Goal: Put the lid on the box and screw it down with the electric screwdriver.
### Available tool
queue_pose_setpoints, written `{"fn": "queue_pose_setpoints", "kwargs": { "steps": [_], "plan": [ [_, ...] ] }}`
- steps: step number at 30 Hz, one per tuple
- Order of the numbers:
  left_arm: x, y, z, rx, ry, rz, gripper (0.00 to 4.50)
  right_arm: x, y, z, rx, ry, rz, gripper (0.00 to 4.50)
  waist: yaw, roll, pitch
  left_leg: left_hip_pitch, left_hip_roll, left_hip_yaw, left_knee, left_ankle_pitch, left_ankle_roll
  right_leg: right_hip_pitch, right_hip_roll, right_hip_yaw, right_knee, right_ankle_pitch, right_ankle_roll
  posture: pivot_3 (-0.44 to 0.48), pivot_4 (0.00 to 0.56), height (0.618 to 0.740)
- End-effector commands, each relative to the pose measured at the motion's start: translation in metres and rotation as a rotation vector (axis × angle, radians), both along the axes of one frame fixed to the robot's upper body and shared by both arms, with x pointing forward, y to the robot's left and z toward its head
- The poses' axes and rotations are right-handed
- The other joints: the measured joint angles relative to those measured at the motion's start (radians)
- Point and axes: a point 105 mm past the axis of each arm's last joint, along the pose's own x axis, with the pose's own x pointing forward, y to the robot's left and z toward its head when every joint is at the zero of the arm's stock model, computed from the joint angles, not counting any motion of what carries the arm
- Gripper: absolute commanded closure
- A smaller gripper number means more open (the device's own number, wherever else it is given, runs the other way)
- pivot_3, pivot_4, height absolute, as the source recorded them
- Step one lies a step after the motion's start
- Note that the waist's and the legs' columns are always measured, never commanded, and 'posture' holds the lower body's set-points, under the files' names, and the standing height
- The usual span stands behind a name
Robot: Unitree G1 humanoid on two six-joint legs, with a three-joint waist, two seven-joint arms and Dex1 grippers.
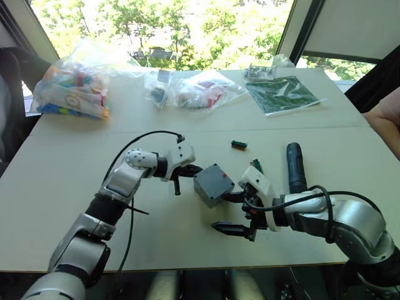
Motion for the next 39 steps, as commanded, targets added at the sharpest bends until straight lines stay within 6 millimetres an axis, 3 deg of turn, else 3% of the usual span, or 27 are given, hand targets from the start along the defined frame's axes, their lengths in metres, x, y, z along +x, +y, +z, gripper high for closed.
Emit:
{"fn": "queue_pose_setpoints", "kwargs": {
  "steps": [1, 5, 7, 11, 19, 39],
  "plan": [
    [0.001, 0.017, 0.011, 0.027, -0.047, 0.005, 4.5, 0.009, -0.014, 0.019, -0.04, -0.12, -0.014, 0.03, -0.003, 0.0, 0.0, 0.0, 0.0, 0.0, 0.0, 0.0, 0.0, 0.0, 0.0, 0.0, 0.0, 0.0, 0.0, 0.0, 0.15, 0.74],
    [-0.006, 0.029, 0.008, 0.081, -0.046, -0.01, 4.5, 0.021, -0.028, 0.022, -0.095, -0.182, -0.039, 0.03, -0.007, 0.0, 0.0, 0.001, 0.0, 0.0, 0.0, 0.0, 0.0, 0.0, 0.001, 0.0, 0.001, 0.0, 0.0, 0.0, 0.15, 0.74],
    [-0.02, 0.035, 0.004, 0.099, 0.002, -0.044, 4.5, 0.031, -0.033, 0.018, -0.13, -0.207, -0.048, 0.03, -0.006, 0.0, 0.0, 0.001, 0.0, 0.0, 0.0, 0.0, 0.0, 0.0, 0.001, 0.0, 0.001, 0.0, 0.0, 0.0, 0.15, 0.74],
    [-0.035, 0.033, 0.001, 0.091, 0.051, -0.075, 4.5, 0.037, -0.032, 0.01, -0.145, -0.214, -0.02, 0.03, 0.0, 0.0, 0.0, 0.0, 0.0, 0.0, 0.0, 0.0, 0.0, 0.0, 0.0, 0.0, 0.0, 0.0, 0.0, 0.0, 0.15, 0.74],
    [-0.027, 0.016, -0.002, 0.021, 0.041, -0.03, 4.5, 0.02, -0.012, 0.003, -0.085, -0.152, 0.081, 0.03, 0.012, 0.0, 0.0, 0.001, 0.0, 0.0, 0.002, 0.0, 0.0, 0.0, 0.0, 0.0, 0.002, 0.0, 0.0, 0.0, 0.15, 0.74],
    [-0.017, 0.011, 0.012, -0.006, 0.005, -0.001, 4.5, 0.017, -0.01, 0.005, -0.06, -0.143, 0.058, 0.03, 0.017, 0.0, 0.0, 0.001, 0.0, 0.0, 0.002, 0.0, 0.0, 0.0, 0.001, 0.0, 0.003, 0.0, 0.0, 0.0, 0.15, 0.74]
  ]
}}
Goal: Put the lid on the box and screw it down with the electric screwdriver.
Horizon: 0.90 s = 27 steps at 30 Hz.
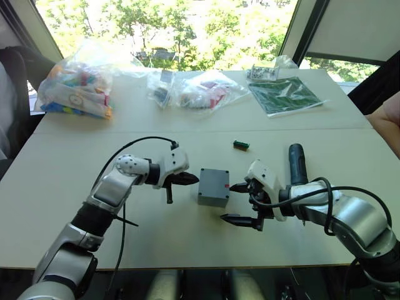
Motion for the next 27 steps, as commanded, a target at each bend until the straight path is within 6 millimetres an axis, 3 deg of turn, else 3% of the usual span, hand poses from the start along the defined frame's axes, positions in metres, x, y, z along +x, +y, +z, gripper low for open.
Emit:
{"fn": "queue_pose_setpoints", "kwargs": {
  "steps": [1, 4, 7, 10, 11, 14, 17, 25, 27],
  "plan": [
    [0.001, -0.002, 0.017, -0.025, -0.039, -0.015, 4.5, 0.002, -0.001, 0.021, 0.032, -0.068, 0.014, 0.03, 0.0, 0.0, 0.0, 0.0, 0.0, 0.0, 0.0, 0.0, 0.0, 0.0, 0.0, 0.0, 0.0, 0.0, 0.0, 0.0, 0.15, 0.74],
    [-0.004, 0.004, 0.017, -0.01, -0.022, -0.026, 4.5, 0.013, -0.013, 0.042, 0.068, -0.104, -0.021, 0.03, -0.001, 0.0, 0.0, 0.0, 0.0, 0.0, 0.0, 0.0, 0.0, 0.0, 0.0, 0.0, 0.0, 0.0, 0.0, 0.0, 0.15, 0.74],
    [-0.007, 0.017, 0.025, 0.003, -0.009, -0.018, 4.5, 0.043, -0.034, 0.086, 0.203, -0.178, -0.117, 0.03, -0.005, 0.0, 0.0, 0.001, 0.0, 0.001, 0.0, 0.0, 0.0, 0.0, 0.0, 0.0, 0.0, 0.0, 0.0, 0.0, 0.15, 0.74],
    [-0.004, 0.024, 0.035, -0.022, -0.007, 0.017, 4.5, 0.068, -0.046, 0.101, 0.268, -0.223, -0.187, 0.03, -0.005, 0.0, 0.0, 0.002, 0.0, 0.001, 0.0, 0.0, 0.0, 0.0, 0.0, 0.0, 0.001, 0.0, 0.0, 0.0, 0.15, 0.74],
    [-0.002, 0.024, 0.038, -0.037, -0.008, 0.032, 4.5, 0.074, -0.047, 0.101, 0.274, -0.235, -0.201, 0.03, -0.005, 0.0, 0.0, 0.002, 0.0, 0.0, -0.001, 0.0, 0.0, 0.0, 0.001, 0.0, 0.001, 0.0, 0.0, 0.0, 0.15, 0.74],
    [0.005, 0.025, 0.055, -0.129, 0.0, 0.096, 4.5, 0.123, -0.054, 0.082, 0.261, -0.309, -0.341, 0.03, -0.008, 0.0, 0.0, 0.002, 0.001, 0.001, -0.001, 0.0, 0.0, 0.0, 0.001, 0.0, 0.001, 0.0, 0.0, 0.0, 0.15, 0.74],
    [0.004, 0.024, 0.056, -0.136, 0.0, 0.107, 4.5, 0.149, -0.05, 0.066, 0.242, -0.336, -0.374, 0.03, -0.01, 0.0, 0.0, 0.002, -0.001, 0.002, 0.0, 0.0, 0.0, 0.0, 0.001, 0.001, 0.003, 0.0, 0.0, 0.0, 0.15, 0.74],
    [-0.007, 0.026, 0.05, -0.135, 0.015, 0.128, 4.5, 0.178, -0.038, 0.038, 0.197, -0.341, -0.377, 0.03, -0.026, 0.0, 0.0, -0.001, -0.001, 0.003, 0.0, 0.002, -0.003, -0.004, 0.002, 0.002, 0.007, 0.0, 0.0, 0.0, 0.15, 0.74],
    [-0.008, 0.026, 0.049, -0.136, 0.018, 0.132, 4.5, 0.181, -0.038, 0.034, 0.187, -0.336, -0.379, 0.37, -0.026, 0.0, 0.0, -0.001, -0.001, 0.003, 0.0, 0.002, -0.003, -0.005, 0.002, 0.002, 0.007, 0.0, 0.0, 0.0, 0.15, 0.74]
  ]
}}
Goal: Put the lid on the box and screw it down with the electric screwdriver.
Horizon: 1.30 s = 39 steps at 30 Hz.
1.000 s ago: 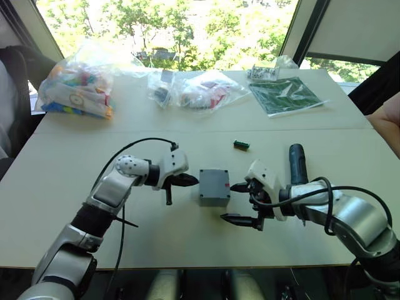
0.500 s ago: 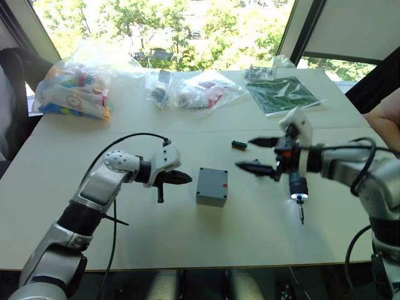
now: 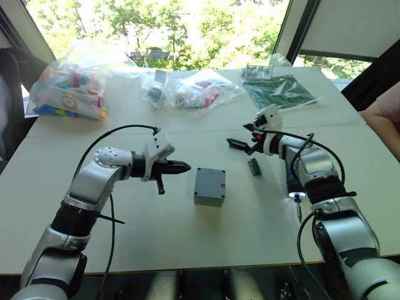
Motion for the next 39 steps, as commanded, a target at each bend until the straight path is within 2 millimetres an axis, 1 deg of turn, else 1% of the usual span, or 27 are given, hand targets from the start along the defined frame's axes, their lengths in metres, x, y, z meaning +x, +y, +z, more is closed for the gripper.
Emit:
{"fn": "queue_pose_setpoints", "kwargs": {
  "steps": [1, 3, 6, 13, 16, 23, 24, 26, 27, 29, 35, 39],
  "plan": [
    [-0.002, 0.002, 0.012, -0.019, -0.042, 0.008, 4.5, 0.007, 0.004, 0.008, -0.016, -0.042, 0.015, 0.57, 0.0, 0.0, 0.0, 0.0, 0.0, 0.0, 0.0, 0.0, 0.0, 0.0, 0.0, 0.0, 0.0, 0.0, 0.0, 0.0, 0.15, 0.74],
    [-0.002, 0.002, 0.011, -0.022, -0.039, 0.011, 4.5, 0.009, 0.004, 0.006, -0.015, -0.037, 0.013, 1.15, 0.001, 0.0, 0.0, 0.0, 0.0, 0.0, 0.0, 0.0, 0.0, -0.001, 0.0, 0.0, 0.0, 0.0, 0.0, 0.0, 0.15, 0.74],
    [-0.002, 0.002, 0.009, -0.023, -0.037, 0.016, 4.5, 0.012, 0.005, 0.004, -0.017, -0.033, 0.011, 2.16, -0.001, 0.0, 0.0, 0.0, 0.0, 0.0, 0.0, 0.0, 0.0, -0.001, 0.001, 0.0, 0.0, 0.0, 0.0, 0.0, 0.15, 0.74],
    [-0.001, 0.003, 0.008, -0.024, -0.035, 0.022, 4.5, 0.016, 0.01, 0.0, -0.022, -0.027, 0.013, 2.16, -0.001, 0.0, 0.0, 0.0, 0.001, 0.0, 0.0, 0.001, -0.001, -0.001, 0.001, 0.0, 0.001, 0.0, 0.0, 0.0, 0.15, 0.74],
    [-0.001, 0.002, 0.008, -0.024, -0.035, 0.023, 4.5, 0.017, 0.011, 0.0, -0.025, -0.026, 0.016, 2.16, -0.002, 0.0, 0.0, 0.0, 0.001, 0.0, 0.0, 0.003, -0.005, -0.001, 0.001, 0.001, 0.001, 0.0, 0.0, 0.0, 0.15, 0.74],
    [0.0, 0.003, 0.004, -0.017, -0.032, 0.025, 4.5, 0.017, 0.011, 0.001, 0.015, -0.021, 0.016, 2.16, -0.002, 0.0, 0.0, 0.0, 0.001, 0.0, -0.001, 0.003, -0.006, -0.001, 0.001, 0.001, 0.001, 0.0, 0.0, 0.0, 0.15, 0.74],
    [0.0, 0.003, 0.004, -0.017, -0.032, 0.025, 4.5, 0.017, 0.012, 0.002, 0.025, -0.02, 0.015, 2.67, -0.002, 0.0, 0.0, 0.0, 0.001, 0.0, -0.001, 0.003, -0.006, -0.001, 0.001, 0.001, 0.001, 0.0, 0.0, 0.0, 0.15, 0.74],
    [0.0, 0.002, 0.004, -0.016, -0.034, 0.022, 4.5, 0.017, 0.011, 0.0, 0.018, -0.021, 0.011, 3.26, -0.002, 0.0, 0.0, 0.0, 0.001, 0.0, -0.001, 0.003, -0.006, -0.001, 0.001, 0.001, 0.001, 0.0, 0.0, 0.0, 0.15, 0.74],
    [0.0, 0.002, 0.004, -0.017, -0.035, 0.021, 4.5, 0.016, 0.011, 0.0, 0.017, -0.02, 0.011, 3.79, -0.001, 0.0, 0.0, 0.0, 0.001, 0.0, -0.001, 0.003, -0.006, -0.001, 0.001, 0.001, 0.001, 0.0, 0.0, 0.0, 0.15, 0.74],
    [0.0, 0.002, 0.004, -0.016, -0.036, 0.019, 4.5, 0.017, 0.011, 0.0, 0.034, -0.017, 0.006, 4.43, -0.002, 0.0, 0.0, 0.0, 0.001, 0.0, -0.001, 0.003, -0.006, -0.001, 0.001, 0.001, 0.001, 0.0, 0.0, 0.0, 0.15, 0.74],
    [0.001, 0.002, 0.004, -0.011, -0.04, 0.019, 4.5, 0.016, 0.01, -0.002, 0.031, -0.016, 0.004, 4.43, -0.002, 0.0, 0.0, 0.0, 0.001, 0.0, -0.001, 0.003, -0.006, -0.001, 0.001, 0.001, 0.002, 0.0, 0.0, 0.0, 0.15, 0.74],
    [0.001, 0.004, 0.004, -0.011, -0.039, 0.021, 4.5, 0.014, 0.009, 0.009, 0.052, -0.047, 0.016, 4.43, -0.002, 0.0, 0.0, 0.0, 0.001, 0.0, -0.001, 0.003, -0.006, -0.001, 0.001, 0.001, 0.002, 0.0, 0.0, 0.0, 0.15, 0.74]
  ]
}}
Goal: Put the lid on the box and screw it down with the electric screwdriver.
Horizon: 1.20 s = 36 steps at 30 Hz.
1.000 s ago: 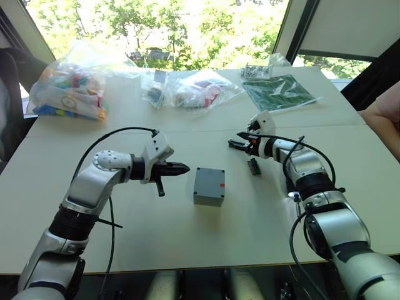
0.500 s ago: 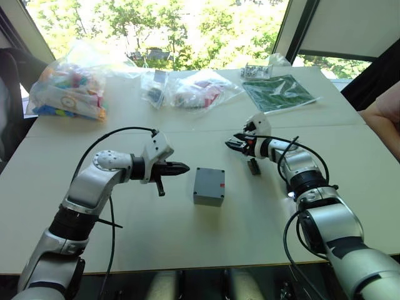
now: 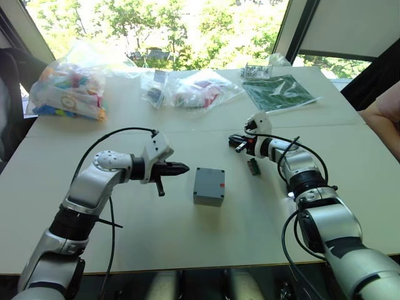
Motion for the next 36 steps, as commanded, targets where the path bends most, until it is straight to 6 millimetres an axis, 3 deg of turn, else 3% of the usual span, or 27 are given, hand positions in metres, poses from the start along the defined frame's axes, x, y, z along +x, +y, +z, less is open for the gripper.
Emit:
{"fn": "queue_pose_setpoints", "kwargs": {
  "steps": [1, 10, 14, 18, 22, 27, 36],
  "plan": [
    [0.0, 0.001, 0.007, -0.01, -0.034, -0.007, 4.5, 0.002, 0.001, 0.031, 0.039, -0.095, 0.02, 4.43, 0.0, 0.0, 0.0, 0.0, 0.0, 0.0, 0.0, 0.0, 0.0, 0.0, 0.0, 0.0, 0.0, 0.0, 0.0, 0.0, 0.15, 0.74],
    [0.0, -0.001, 0.008, -0.022, -0.033, -0.011, 4.5, -0.005, -0.005, 0.06, 0.065, -0.185, 0.021, 4.43, 0.001, 0.0, 0.0, 0.0, 0.0, 0.0, 0.0, 0.0, 0.0, 0.0, 0.0, 0.0, 0.0, 0.0, 0.0, 0.0, 0.15, 0.74],
    [-0.013, 0.002, 0.026, -0.06, -0.015, -0.064, 4.5, -0.062, 0.005, 0.09, 0.098, -0.229, 0.197, 4.43, 0.009, 0.0, 0.0, -0.003, 0.0, -0.001, 0.0, 0.0, 0.0, -0.002, -0.001, 0.0, 0.0, 0.0, 0.0, 0.0, 0.15, 0.74],
    [-0.025, 0.003, 0.031, -0.053, -0.007, -0.116, 4.5, -0.114, 0.021, 0.076, 0.09, -0.165, 0.286, 4.43, 0.003, 0.0, 0.0, -0.005, 0.0, -0.001, 0.0, -0.003, 0.005, -0.005, -0.003, 0.0, 0.001, 0.0, 0.0, 0.0, 0.15, 0.74],
    [-0.027, 0.002, 0.029, -0.079, 0.03, -0.119, 4.5, -0.138, 0.034, 0.06, 0.112, -0.11, 0.279, 4.43, 0.004, 0.0, 0.0, -0.001, 0.0, -0.001, 0.0, -0.003, 0.005, -0.003, -0.003, 0.0, 0.002, 0.0, 0.0, 0.0, 0.15, 0.74],
    [-0.026, -0.005, 0.025, -0.075, 0.042, -0.139, 4.5, -0.142, 0.041, 0.049, 0.12, -0.07, 0.258, 4.43, 0.006, 0.0, 0.0, -0.001, 0.0, -0.001, 0.001, -0.003, 0.005, -0.003, -0.003, 0.0, 0.002, 0.0, 0.0, 0.0, 0.15, 0.74],
    [-0.022, -0.007, 0.023, -0.066, 0.04, -0.142, 4.5, -0.138, 0.035, 0.034, 0.077, -0.036, 0.227, 4.43, 0.005, 0.0, 0.0, -0.002, 0.0, -0.001, 0.001, -0.003, 0.005, -0.003, -0.002, 0.0, 0.001, 0.0, 0.0, 0.0, 0.15, 0.74]
  ]
}}
